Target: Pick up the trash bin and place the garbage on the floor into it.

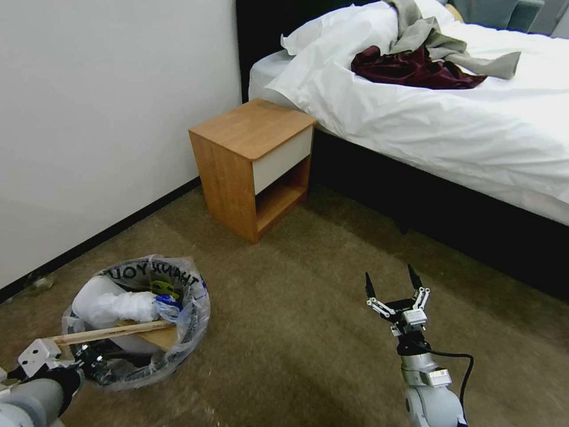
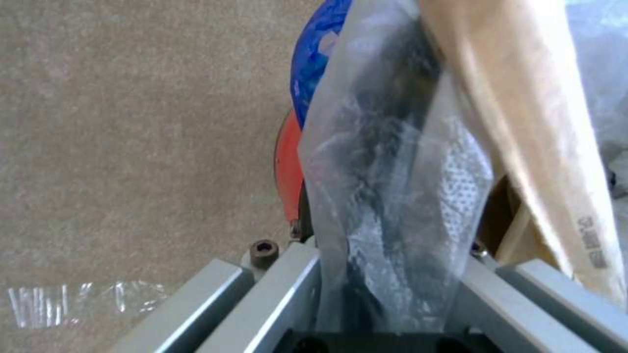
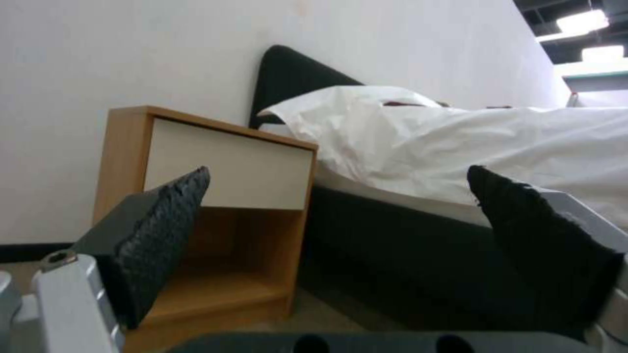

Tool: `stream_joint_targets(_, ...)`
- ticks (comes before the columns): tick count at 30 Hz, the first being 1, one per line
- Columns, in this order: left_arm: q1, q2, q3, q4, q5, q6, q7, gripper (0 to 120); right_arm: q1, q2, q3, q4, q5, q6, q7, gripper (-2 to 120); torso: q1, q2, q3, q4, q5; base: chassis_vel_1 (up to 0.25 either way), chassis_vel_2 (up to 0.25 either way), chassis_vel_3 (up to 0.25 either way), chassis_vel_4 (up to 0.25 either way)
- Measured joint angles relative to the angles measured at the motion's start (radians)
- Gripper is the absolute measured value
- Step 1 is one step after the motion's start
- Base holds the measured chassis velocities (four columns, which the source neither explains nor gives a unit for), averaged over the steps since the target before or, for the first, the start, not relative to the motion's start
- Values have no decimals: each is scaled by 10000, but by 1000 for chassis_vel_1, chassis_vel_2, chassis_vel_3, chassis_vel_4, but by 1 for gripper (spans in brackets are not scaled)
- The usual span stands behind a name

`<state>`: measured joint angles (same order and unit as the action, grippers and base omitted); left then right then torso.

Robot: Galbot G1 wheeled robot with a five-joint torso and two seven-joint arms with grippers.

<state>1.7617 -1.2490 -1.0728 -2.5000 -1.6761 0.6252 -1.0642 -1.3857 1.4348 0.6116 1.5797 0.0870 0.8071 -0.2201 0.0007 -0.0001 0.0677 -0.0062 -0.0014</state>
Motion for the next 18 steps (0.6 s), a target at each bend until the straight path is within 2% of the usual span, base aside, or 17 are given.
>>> stream_joint_targets(8,-123,32,7,19,4,-1,-1,0,222,56,-30,-250,5,-3,-10,100,-3,1,-8,0,1,32,-50,-30,49)
stream_joint_targets(18,-164,31,21,78,6,-19,-1,0,314,86,-4,-340,86,-10,-225,100,-2,1,-6,0,0,0,0,0,0)
